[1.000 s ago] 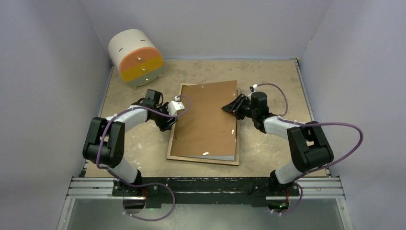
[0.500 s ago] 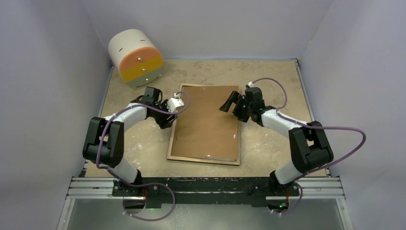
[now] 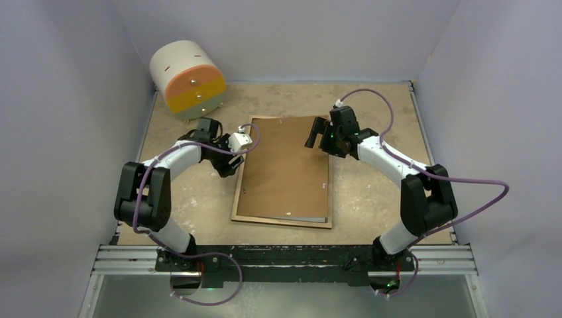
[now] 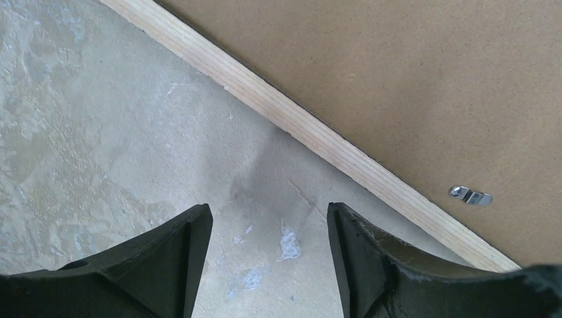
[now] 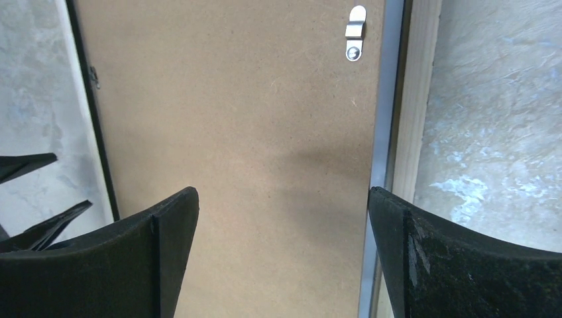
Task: Put the photo into the frame
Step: Place the photo frame item in the photo frame.
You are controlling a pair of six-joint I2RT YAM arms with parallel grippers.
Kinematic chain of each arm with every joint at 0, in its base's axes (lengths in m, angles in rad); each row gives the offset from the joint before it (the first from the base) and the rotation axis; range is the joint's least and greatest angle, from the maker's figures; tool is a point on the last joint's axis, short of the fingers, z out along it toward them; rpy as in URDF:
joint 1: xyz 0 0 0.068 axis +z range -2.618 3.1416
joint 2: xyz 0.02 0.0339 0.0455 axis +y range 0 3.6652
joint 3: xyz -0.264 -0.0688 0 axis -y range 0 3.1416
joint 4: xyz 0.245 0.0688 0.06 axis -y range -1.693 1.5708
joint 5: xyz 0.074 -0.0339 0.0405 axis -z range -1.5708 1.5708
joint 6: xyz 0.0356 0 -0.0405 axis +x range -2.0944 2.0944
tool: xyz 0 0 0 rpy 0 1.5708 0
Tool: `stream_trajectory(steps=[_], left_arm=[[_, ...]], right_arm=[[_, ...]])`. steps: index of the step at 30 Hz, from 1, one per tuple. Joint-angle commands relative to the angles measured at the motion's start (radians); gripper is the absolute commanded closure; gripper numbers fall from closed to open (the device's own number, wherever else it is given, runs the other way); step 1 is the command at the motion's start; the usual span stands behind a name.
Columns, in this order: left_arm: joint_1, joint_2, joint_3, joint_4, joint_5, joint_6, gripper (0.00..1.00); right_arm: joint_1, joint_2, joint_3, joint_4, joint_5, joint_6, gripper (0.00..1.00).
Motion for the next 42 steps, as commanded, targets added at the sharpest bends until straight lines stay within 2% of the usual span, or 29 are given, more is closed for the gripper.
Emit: stream_trajectory(steps=[1, 7, 10, 12, 14, 18, 23, 25, 28, 32, 34, 42], left_arm=[[0.012, -0.033, 0.034, -0.015, -0.007, 0.0, 0.32], [0.013, -0.036, 0.047, -0.033, -0.003, -0.005, 0.28], [0.013, -0.036, 0.064, -0.056, -0.003, -0.004, 0.27], [0.014, -0.036, 0.08, -0.071, -0.005, -0.005, 0.27], [0.014, -0.039, 0.094, -0.082, 0.001, -0.015, 0.27], [0.016, -0.032, 0.097, -0.105, 0.061, -0.04, 0.28], [0.019, 0.025, 0.101, -0.128, 0.143, -0.11, 0.36], [0.025, 0.052, 0.104, -0.139, 0.177, -0.137, 0.38], [0.041, 0.088, 0.111, -0.149, 0.202, -0.166, 0.44], [0.08, 0.128, 0.118, -0.163, 0.274, -0.182, 0.56], [0.098, 0.153, 0.131, -0.194, 0.323, -0.184, 0.61], [0.116, 0.169, 0.116, -0.183, 0.399, -0.206, 0.62]], right_arm=[[0.0, 0.011, 0.081, -0.103, 0.015, -0.044, 0.01], [-0.001, 0.016, 0.132, -0.129, -0.01, -0.029, 0.01], [-0.016, -0.001, 0.1, -0.077, 0.021, 0.012, 0.01], [-0.041, 0.001, 0.098, -0.061, -0.064, 0.017, 0.01], [-0.036, -0.024, 0.08, 0.015, -0.065, 0.021, 0.01], [0.02, -0.035, 0.054, 0.147, -0.215, 0.069, 0.01], [0.147, -0.003, 0.037, 0.247, -0.291, 0.112, 0.02], [0.207, 0.004, -0.003, 0.336, -0.303, 0.118, 0.1], [0.287, 0.052, -0.018, 0.371, -0.296, 0.093, 0.21], [0.366, 0.111, -0.049, 0.472, -0.309, 0.065, 0.34], [0.406, 0.126, -0.075, 0.535, -0.302, 0.05, 0.35], [0.466, 0.244, -0.058, 0.596, -0.29, 0.007, 0.38]])
